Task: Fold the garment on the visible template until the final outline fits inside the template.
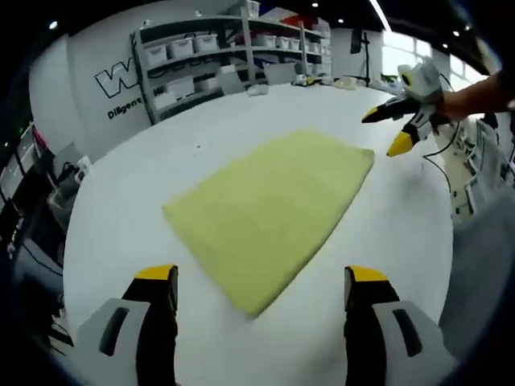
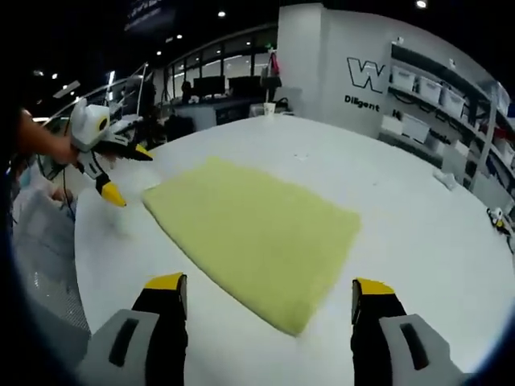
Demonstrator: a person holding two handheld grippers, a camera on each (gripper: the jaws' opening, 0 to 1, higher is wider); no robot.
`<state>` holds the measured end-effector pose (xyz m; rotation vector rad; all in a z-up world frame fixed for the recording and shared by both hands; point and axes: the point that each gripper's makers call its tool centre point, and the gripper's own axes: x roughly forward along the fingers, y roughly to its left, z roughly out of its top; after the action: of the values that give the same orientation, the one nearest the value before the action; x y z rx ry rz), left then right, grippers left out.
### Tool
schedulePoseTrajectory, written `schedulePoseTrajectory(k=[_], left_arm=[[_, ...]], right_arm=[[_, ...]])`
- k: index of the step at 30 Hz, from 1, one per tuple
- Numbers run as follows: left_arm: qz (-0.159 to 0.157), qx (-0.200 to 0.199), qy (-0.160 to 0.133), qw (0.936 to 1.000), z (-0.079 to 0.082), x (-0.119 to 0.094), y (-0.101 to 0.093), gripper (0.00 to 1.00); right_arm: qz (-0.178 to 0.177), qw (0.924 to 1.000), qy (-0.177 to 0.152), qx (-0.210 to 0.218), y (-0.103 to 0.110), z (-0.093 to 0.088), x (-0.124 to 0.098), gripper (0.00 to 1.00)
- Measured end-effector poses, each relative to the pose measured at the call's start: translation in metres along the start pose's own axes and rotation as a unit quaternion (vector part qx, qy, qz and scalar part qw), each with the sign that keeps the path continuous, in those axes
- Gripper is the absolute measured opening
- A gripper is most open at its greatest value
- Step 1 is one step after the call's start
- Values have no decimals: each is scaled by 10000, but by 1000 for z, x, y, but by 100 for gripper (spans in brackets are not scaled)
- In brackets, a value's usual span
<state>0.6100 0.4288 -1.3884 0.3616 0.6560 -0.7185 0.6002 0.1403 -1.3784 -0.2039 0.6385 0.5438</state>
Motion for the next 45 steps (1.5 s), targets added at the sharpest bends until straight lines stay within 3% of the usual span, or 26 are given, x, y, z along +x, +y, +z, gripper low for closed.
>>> schedulePoseTrajectory(k=[4, 7, 16, 23, 38, 45], left_arm=[[130, -108, -133, 9998, 3, -10, 0, 90], [250, -311, -213, 9990, 5, -16, 1, 99], [199, -570, -546, 9967, 7, -32, -20, 99], [282, -708, -516, 9958, -16, -43, -35, 99], [545, -916, -680, 9920, -26, -67, -39, 99], [612, -1126, -722, 9891, -31, -72, -39, 99]], right_arm=[[140, 9998, -146, 50, 9, 3, -6, 99], [88, 9998, -195, -11, 10, 3, -12, 99], [-214, 9986, -444, 190, 12, -1, -32, 99], [-242, 9980, -574, 132, 26, -4, -44, 99], [-357, 9955, -867, 134, 44, -12, -64, 98], [-300, 9955, -896, 111, 52, -16, -62, 98]])
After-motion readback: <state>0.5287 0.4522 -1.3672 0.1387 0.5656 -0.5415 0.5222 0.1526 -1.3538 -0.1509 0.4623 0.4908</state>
